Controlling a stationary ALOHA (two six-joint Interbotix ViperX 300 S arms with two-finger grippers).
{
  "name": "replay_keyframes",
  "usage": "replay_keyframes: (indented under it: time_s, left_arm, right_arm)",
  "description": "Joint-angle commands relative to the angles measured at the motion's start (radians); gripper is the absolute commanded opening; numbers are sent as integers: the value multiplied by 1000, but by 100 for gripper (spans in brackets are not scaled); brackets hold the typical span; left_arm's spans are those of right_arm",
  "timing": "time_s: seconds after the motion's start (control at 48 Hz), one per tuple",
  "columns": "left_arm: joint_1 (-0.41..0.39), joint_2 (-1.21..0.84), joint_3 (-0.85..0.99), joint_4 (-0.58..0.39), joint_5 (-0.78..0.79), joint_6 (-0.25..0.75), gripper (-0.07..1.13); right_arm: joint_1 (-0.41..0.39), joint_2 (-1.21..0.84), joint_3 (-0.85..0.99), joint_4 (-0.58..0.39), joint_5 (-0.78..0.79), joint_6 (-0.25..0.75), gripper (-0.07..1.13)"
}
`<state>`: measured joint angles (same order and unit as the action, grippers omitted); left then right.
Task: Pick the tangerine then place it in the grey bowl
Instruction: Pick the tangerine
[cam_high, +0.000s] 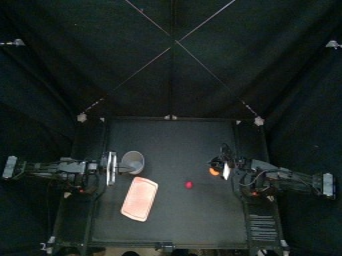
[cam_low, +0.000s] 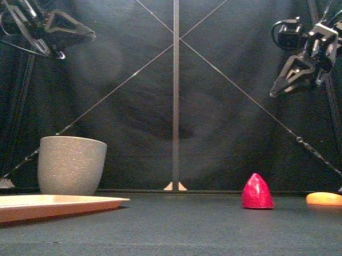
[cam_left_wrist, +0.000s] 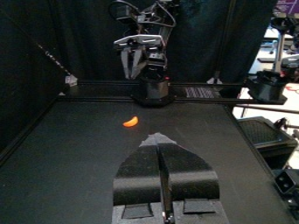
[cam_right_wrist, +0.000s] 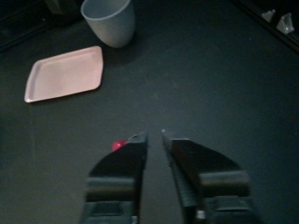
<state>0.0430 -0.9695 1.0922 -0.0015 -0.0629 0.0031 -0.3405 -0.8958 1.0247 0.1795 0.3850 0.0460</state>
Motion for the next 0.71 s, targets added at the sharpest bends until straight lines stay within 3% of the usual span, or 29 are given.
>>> replay_keyframes:
  time_s: [0.021,0.104,0.375,0.708]
  left_arm:
    - [5,3,-17,2,-3,2,7]
    - [12,3,-17,2,-3,2,7]
    - [31,3,-11,2,-5,2,7]
    - [41,5,15,3,-32,2,7]
  right_arm:
    - [-32,26,-9,14,11,8,97]
    - [-57,49,2,26,35,17,107]
    - [-98,170,77,38,184,77,104]
    - [-110,293,83,14,192,80,104]
